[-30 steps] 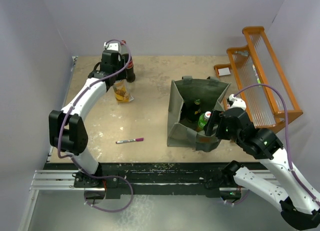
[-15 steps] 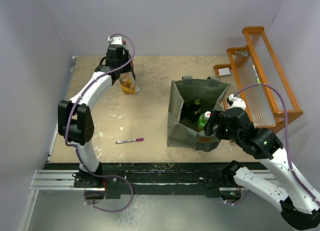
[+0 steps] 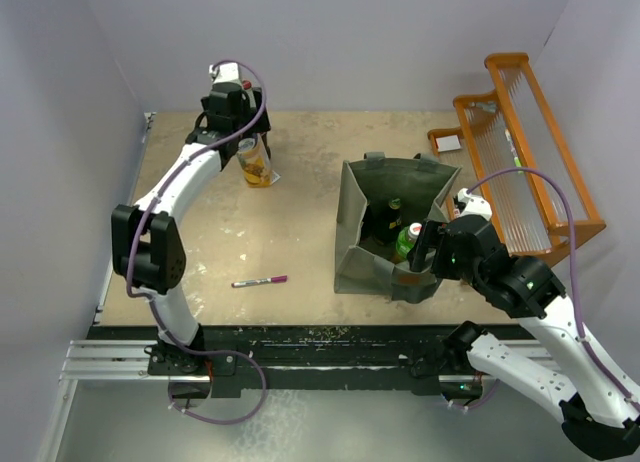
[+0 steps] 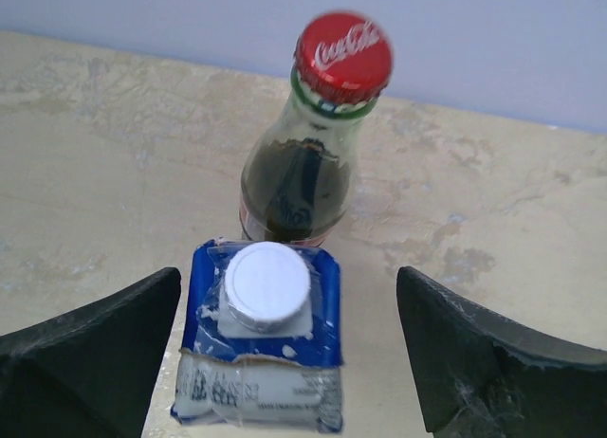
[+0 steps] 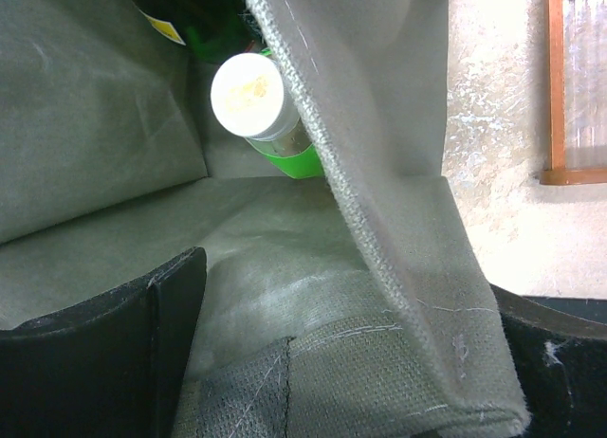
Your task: Take the beverage out of the canvas bag
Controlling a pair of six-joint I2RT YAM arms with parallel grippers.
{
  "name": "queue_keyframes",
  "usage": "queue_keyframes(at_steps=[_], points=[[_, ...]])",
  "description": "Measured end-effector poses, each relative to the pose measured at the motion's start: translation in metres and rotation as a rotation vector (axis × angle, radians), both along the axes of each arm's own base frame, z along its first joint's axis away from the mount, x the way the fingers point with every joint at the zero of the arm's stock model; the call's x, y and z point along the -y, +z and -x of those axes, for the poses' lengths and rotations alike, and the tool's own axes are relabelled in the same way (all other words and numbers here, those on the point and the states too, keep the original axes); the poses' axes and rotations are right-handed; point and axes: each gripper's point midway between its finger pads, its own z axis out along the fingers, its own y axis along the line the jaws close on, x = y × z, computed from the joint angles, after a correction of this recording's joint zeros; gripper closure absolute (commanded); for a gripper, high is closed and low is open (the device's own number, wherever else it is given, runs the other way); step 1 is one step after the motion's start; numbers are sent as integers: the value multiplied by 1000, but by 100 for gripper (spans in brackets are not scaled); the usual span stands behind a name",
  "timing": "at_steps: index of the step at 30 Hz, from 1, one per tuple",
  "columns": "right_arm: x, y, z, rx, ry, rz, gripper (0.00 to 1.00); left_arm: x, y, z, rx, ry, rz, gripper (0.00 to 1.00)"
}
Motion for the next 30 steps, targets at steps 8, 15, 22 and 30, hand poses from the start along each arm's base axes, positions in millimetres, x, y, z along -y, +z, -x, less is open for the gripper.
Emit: queue_keyframes(at_steps=[8,15,22,30], points=[[1,-2,-2,-4,-10,17,12,5,60,28,75,-27,100,1],[1,1,-4,-2,-11,17,12,4,86,86,78,-58,187,1],[2,3,-2,-3,-13,14,12,22,108,134,81,-138,355,0],[6,6,10,-6,-35,-35,30,127,116,181,33,-423,476,7]])
